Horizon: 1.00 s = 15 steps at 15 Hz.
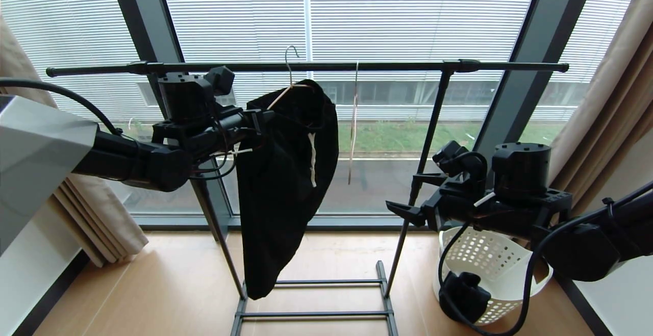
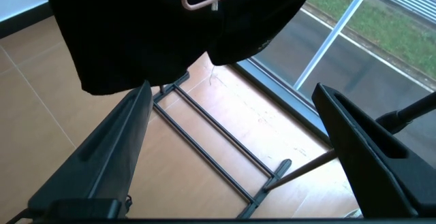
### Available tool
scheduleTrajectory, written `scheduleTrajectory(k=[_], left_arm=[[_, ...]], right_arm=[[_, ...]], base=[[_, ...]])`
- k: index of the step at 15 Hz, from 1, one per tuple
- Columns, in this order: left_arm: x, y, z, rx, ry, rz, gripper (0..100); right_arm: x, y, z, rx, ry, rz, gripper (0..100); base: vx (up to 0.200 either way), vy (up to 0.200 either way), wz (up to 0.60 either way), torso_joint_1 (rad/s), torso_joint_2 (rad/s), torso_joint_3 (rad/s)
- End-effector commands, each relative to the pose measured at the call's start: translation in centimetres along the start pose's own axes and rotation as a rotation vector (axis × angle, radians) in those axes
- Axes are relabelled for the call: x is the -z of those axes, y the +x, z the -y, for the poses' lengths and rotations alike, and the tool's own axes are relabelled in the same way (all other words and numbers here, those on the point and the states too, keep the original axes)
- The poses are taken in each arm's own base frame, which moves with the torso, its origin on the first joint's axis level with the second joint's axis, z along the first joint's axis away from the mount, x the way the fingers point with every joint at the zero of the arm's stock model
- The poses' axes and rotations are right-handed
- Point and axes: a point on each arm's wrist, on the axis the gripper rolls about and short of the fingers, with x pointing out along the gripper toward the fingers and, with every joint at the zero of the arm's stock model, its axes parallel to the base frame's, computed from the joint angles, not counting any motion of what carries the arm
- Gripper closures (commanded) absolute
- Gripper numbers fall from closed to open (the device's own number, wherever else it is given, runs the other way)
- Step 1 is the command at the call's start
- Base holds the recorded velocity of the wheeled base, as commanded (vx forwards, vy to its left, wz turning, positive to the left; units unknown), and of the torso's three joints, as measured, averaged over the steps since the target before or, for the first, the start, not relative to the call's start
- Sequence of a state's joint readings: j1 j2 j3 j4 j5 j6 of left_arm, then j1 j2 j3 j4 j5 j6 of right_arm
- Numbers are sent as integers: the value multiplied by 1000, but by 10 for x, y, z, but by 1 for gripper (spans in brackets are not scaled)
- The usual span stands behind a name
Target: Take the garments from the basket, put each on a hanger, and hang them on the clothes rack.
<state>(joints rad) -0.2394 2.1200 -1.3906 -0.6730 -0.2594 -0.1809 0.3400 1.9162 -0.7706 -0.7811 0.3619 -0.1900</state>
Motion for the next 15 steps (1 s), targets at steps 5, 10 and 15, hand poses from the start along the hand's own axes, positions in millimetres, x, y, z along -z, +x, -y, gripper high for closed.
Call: scheduleTrajectory(k=[5,10,15], left_arm=[[19,29,-1,3,-4,-7,100],[25,34,0,6,-5,-16,100],[27,33,0,-2,-6,-25,0]], right_arm=[[6,4,-2,-12,-15,-18,0],[6,4,-2,-12,-15,-20,0],[6,4,-2,-12,-14,-21,0]], base=[[0,0,0,0,0,0],[0,0,0,0,0,0],[0,0,0,0,0,0]])
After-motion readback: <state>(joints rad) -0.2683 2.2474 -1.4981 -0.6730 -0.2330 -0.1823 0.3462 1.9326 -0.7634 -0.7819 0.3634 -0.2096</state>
